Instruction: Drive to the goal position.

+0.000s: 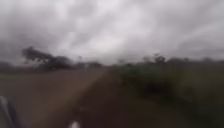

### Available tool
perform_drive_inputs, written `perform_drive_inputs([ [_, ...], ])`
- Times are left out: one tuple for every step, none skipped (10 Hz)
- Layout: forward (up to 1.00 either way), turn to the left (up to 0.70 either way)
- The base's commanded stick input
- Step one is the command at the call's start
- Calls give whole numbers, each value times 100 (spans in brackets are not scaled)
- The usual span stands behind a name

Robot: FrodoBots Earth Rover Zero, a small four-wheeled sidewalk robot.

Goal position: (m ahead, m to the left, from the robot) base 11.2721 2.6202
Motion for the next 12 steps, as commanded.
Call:
perform_drive_inputs([
  [70, 0],
  [70, 0],
  [70, 0],
  [70, 0],
  [70, 0],
  [70, 0],
  [70, 0],
  [70, 0],
  [70, 0],
  [70, 0],
  [70, 0],
  [70, 0],
])
